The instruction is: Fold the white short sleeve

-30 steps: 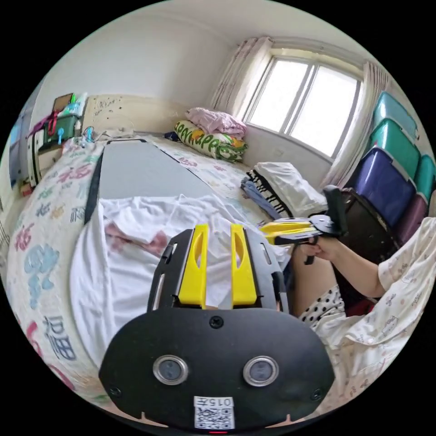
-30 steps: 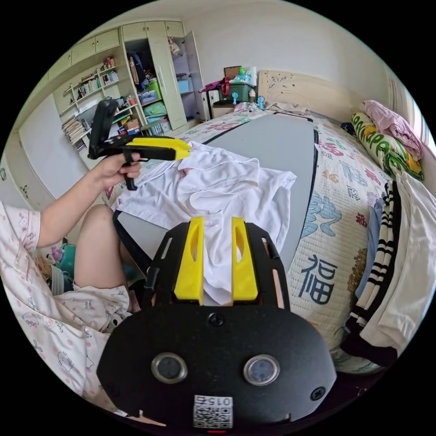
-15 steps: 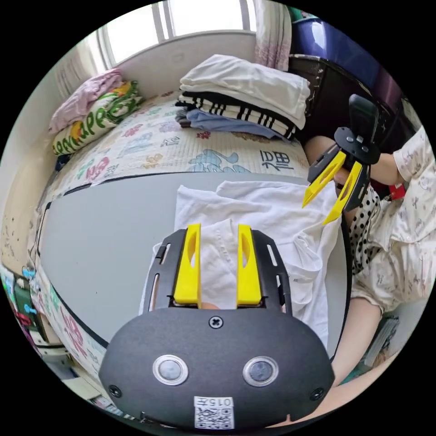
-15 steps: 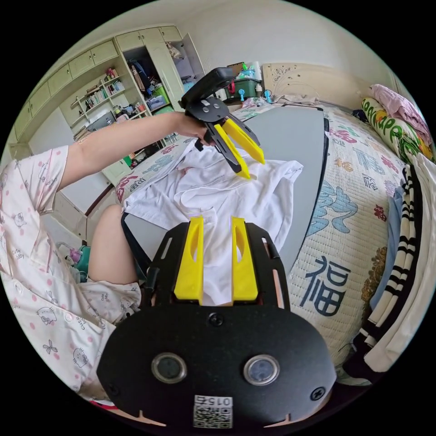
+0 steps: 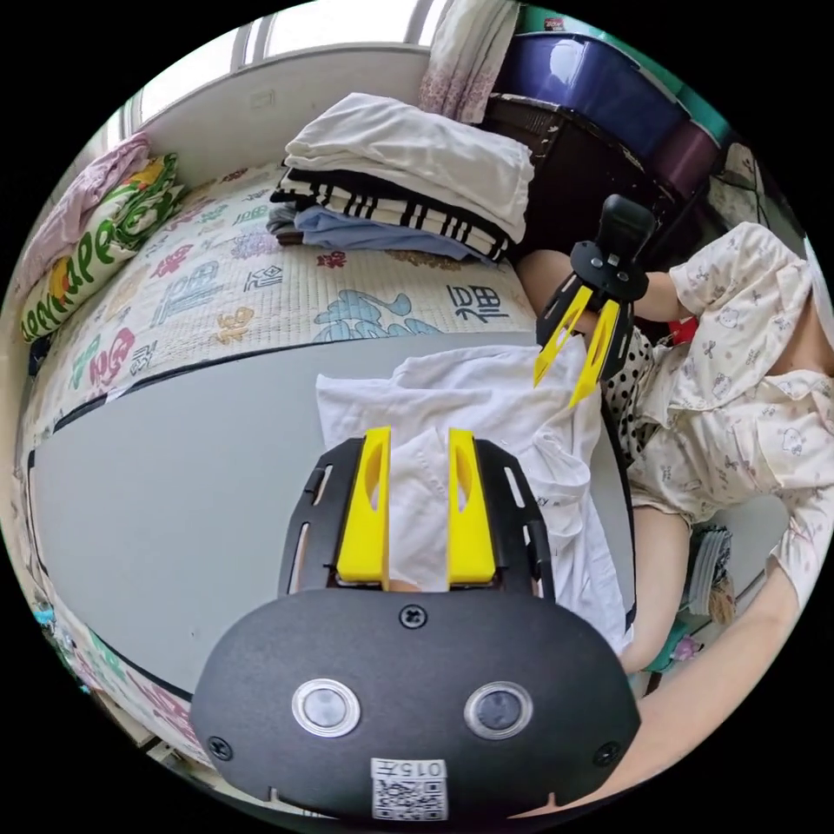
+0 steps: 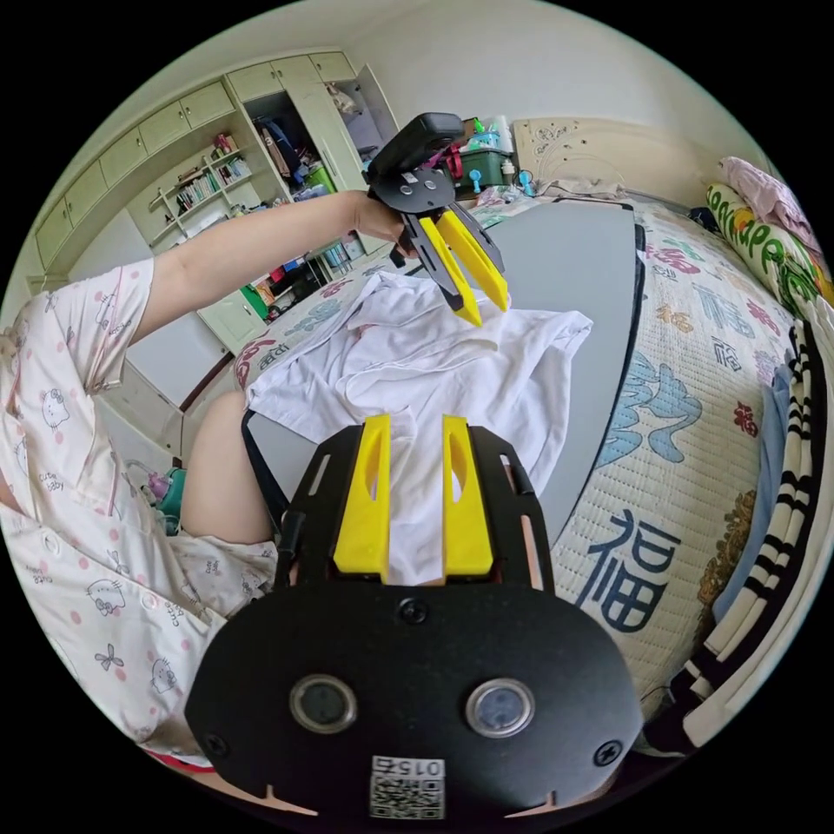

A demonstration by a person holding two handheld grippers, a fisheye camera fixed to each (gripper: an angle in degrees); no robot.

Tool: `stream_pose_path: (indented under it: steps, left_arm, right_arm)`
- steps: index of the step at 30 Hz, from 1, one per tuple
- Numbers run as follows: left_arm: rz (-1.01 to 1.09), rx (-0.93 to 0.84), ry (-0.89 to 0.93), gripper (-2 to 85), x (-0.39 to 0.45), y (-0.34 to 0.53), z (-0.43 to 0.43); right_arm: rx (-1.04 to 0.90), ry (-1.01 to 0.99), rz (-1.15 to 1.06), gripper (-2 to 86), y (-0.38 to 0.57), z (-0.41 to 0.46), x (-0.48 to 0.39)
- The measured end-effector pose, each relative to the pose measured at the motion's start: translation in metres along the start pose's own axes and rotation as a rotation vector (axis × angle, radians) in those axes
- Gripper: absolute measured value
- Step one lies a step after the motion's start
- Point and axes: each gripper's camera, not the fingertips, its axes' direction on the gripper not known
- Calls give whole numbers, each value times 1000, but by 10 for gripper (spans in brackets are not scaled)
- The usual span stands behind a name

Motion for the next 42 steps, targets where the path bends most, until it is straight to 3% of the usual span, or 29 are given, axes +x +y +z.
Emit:
stream_pose_path:
  steps: [4, 12, 18, 25, 28, 31, 35, 39, 42]
  left_arm:
    - [80, -119, -21, 94, 19, 3, 41]
    - [19, -28, -31, 31, 62, 98, 45]
    - [-153, 282, -135, 11, 150, 268, 5]
    - [-615, 741, -308, 1, 309, 504, -31]
    - [-743, 974, -398, -2, 399, 576, -28]
    - [-812, 1298, -436, -4, 486, 634, -16]
    - [-731, 1737, -503, -6, 595, 667, -6]
    - [-518, 1921, -708, -6, 683, 659, -14]
    - [-349, 1906, -845, -5, 748, 652, -40]
  right_arm:
    - [-8, 4, 1, 95, -36, -15, -7]
    - [-58, 10, -66, 97, -131, -53, -23]
    - [-199, -66, -148, 103, -199, -52, -34]
    - [-213, -75, -86, 25, -254, -148, -46]
    - [-27, -78, 35, 11, -275, -250, -50]
    - [341, -89, 129, 4, -278, -392, -72]
    - [795, -250, 197, -1, -269, -547, -130]
    - [1114, -418, 144, 1, -253, -648, -213]
    - [1276, -505, 60, 2, -237, -713, -257]
